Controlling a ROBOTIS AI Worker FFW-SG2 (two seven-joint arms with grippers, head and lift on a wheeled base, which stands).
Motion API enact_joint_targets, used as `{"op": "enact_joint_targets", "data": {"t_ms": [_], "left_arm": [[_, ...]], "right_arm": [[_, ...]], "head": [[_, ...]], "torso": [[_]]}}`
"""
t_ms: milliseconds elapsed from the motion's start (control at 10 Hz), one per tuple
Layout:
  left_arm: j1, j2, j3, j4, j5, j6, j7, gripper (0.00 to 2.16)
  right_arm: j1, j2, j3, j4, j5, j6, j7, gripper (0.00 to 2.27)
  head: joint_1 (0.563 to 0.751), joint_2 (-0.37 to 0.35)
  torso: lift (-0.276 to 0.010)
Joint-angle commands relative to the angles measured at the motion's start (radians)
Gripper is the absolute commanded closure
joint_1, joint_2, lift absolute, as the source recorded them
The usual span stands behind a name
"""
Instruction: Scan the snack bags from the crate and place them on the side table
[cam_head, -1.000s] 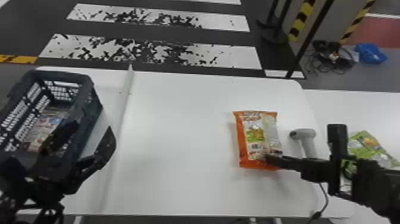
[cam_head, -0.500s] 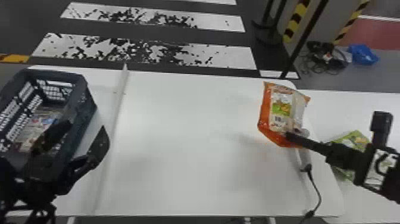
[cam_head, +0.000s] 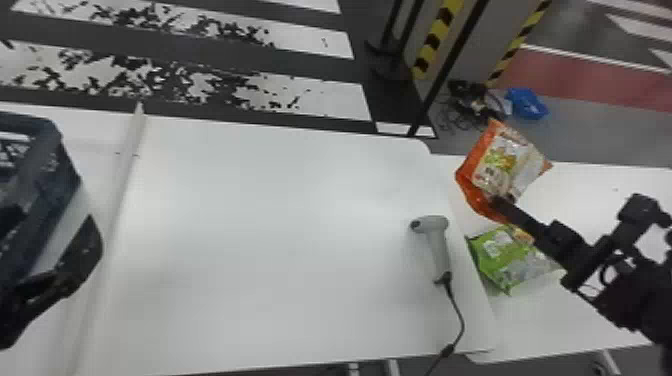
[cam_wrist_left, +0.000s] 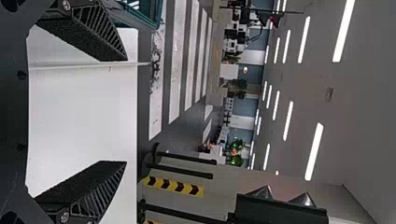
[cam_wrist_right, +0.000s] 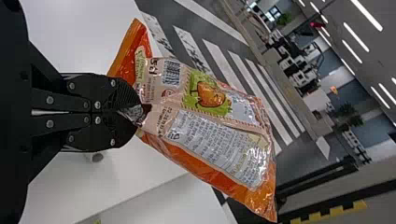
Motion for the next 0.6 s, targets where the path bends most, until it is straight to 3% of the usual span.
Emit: {"op": "enact_joint_targets", "data": {"t_ms": [0,200,400,500], "left_arm": [[0.000,0.002,0.001,-0.003,0.000,0.003,0.000,0.09],[0.003,0.002,0.001,-0.007,0.000,0.003,0.000,0.09],[0.008,0.002,0.001,-0.014,0.000,0.003,0.000,0.09],[0.009,0.002,0.001,-0.015,0.000,0.003,0.000,0.09]], "right_arm": [[-0.014,-0.012,-0.035,0.086,-0.012,-0.052,-0.029,2.26],[-0.021,-0.023,-0.057,0.158,-0.012,-0.089,-0.117,2.26],[-0.023,-0.029,-0.057,0.208,-0.011,-0.089,-0.258,2.26],[-0.030,-0.041,-0.049,0.251,-0.012,-0.089,-0.282,2.15]], "head": [[0.695,-0.323],[0.695,-0.350],[0.695,-0.350],[0.695,-0.350]], "torso": [[-0.081],[-0.081],[-0.081],[-0.081]]}}
